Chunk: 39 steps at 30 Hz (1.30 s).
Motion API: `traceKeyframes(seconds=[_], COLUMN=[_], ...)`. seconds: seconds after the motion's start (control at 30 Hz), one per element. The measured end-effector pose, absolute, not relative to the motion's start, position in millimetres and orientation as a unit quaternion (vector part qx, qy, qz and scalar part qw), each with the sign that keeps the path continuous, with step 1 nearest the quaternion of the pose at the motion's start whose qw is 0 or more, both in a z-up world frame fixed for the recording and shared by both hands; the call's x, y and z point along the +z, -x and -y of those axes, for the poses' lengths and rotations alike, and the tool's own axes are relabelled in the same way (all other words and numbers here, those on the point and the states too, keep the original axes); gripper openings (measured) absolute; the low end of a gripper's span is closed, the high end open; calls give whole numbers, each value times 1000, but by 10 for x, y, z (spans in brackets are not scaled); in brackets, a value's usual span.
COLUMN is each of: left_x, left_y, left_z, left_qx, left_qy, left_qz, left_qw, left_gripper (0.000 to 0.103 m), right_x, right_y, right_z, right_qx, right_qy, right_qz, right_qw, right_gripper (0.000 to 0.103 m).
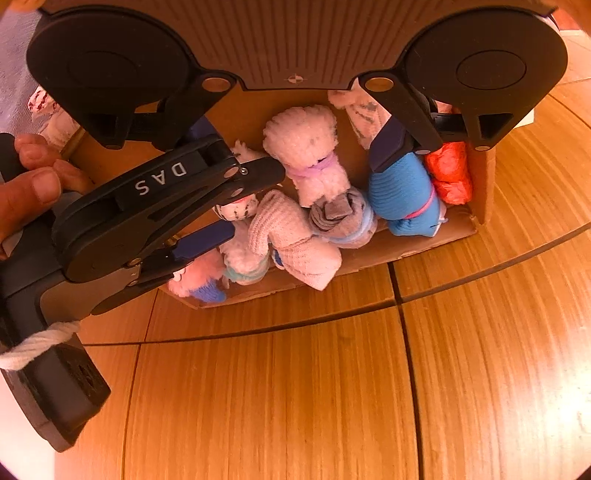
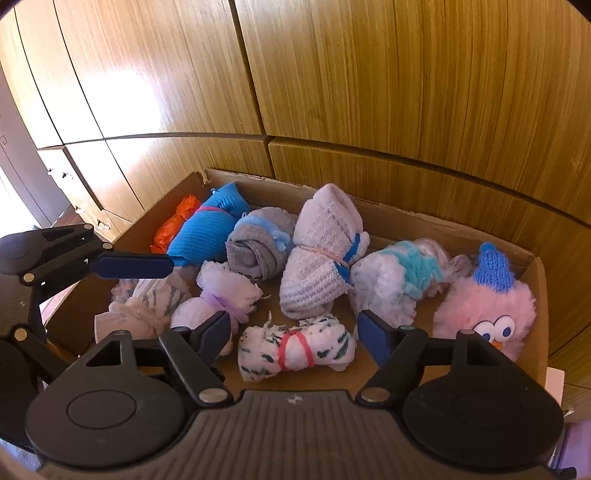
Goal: Organize objects
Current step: 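Carry both bundles into the box, set them among the others, open both tools, then move both tools back to the remaining socks on the towel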
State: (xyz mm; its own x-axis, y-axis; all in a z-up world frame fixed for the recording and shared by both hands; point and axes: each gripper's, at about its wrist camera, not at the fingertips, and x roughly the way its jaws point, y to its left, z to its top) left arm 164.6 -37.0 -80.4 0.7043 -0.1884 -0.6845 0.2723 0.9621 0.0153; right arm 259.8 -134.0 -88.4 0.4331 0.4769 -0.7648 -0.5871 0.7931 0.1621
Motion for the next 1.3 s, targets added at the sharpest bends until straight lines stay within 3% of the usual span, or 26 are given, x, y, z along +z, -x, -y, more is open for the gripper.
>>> traceKeyframes(seconds=[0.33, 0.87, 1.3], left_x=[-650, -518, -619], left_y=[-1430, -869, -242], left_z=[381, -14, 23], left_qx=[-119, -53, -34], left_qy=[-41, 67, 91], left_qz=[-355, -352, -340], left_qw=[926, 932, 935], left_gripper=[97, 102, 102], right_x=[-671, -378, -599], right_y=[-2460, -1779, -1124], right_z=[1534, 1991, 2196], right_qx=[308, 281, 250], right_qy=[66, 9, 2], right_qz=[-415, -367, -331], right_qw=[853, 887, 910], right_gripper=[87, 92, 95])
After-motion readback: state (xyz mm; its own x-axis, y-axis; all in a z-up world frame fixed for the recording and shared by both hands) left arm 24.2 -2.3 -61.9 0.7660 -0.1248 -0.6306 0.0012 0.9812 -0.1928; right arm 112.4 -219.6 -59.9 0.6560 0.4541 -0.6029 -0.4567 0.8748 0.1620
